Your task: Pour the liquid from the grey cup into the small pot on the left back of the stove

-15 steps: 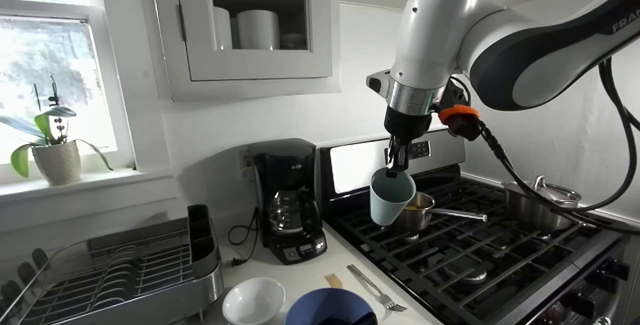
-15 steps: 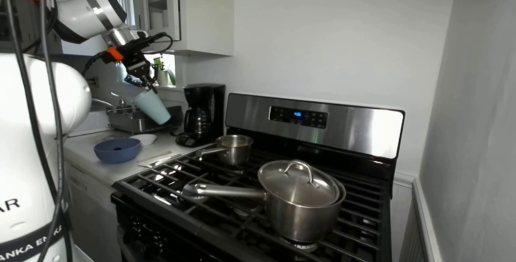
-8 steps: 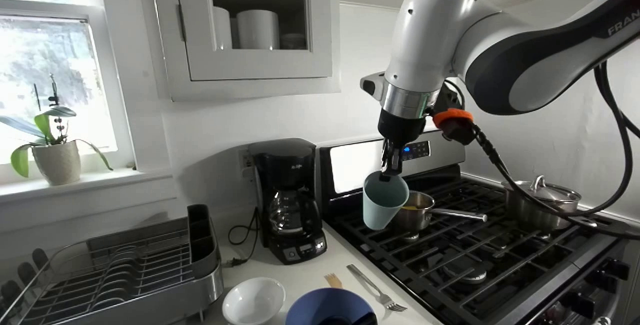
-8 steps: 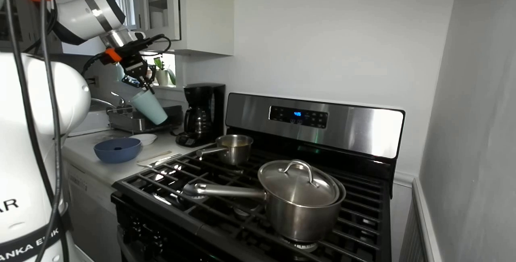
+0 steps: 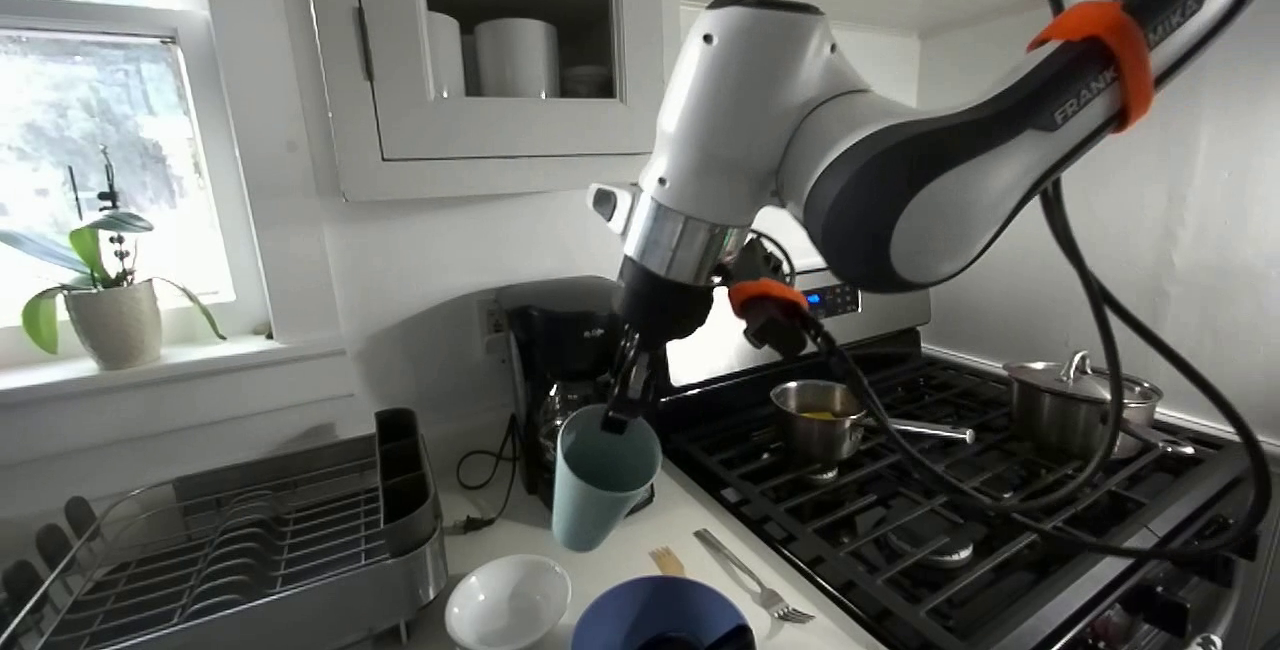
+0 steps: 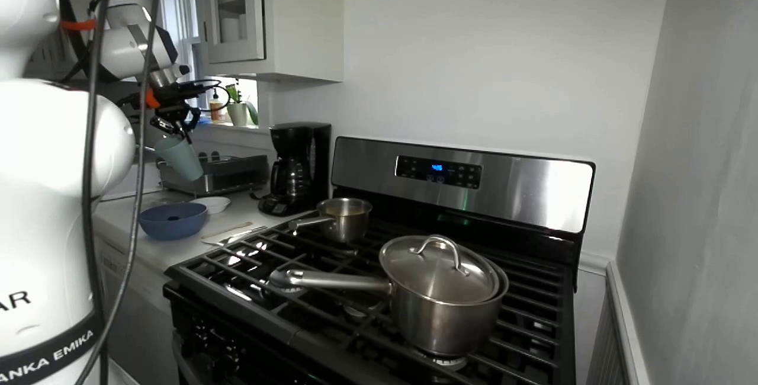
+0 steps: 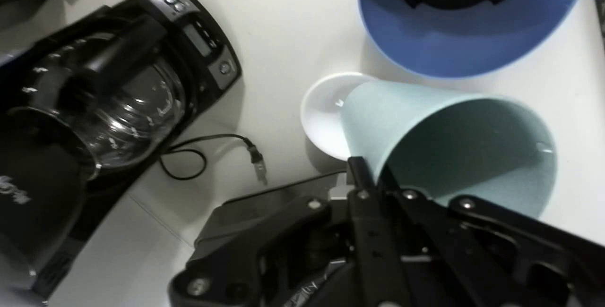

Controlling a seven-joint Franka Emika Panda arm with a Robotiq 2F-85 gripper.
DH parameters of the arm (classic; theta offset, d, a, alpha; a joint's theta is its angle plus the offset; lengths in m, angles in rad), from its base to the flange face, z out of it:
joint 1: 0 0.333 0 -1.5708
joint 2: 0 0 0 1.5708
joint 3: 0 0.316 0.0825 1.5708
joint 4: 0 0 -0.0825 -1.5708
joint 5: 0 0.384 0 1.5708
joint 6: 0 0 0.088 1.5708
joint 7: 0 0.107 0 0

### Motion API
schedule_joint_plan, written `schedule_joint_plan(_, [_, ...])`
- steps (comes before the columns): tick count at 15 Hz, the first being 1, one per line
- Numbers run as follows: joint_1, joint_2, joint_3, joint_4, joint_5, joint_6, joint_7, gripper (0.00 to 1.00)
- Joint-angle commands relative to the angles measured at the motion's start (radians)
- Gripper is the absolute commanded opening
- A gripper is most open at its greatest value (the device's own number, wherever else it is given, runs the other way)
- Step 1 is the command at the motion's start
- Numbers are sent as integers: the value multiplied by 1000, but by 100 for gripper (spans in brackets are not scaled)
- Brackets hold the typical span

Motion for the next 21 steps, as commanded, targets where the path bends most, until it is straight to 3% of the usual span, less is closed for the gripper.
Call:
schedule_joint_plan(1, [59, 202, -17, 175, 70, 32, -38, 1])
schedule_joint_plan(10, [127, 436, -28, 408, 331, -71, -175, 1])
schedule_joint_plan(21, [178, 527, -81, 542, 357, -331, -193, 1])
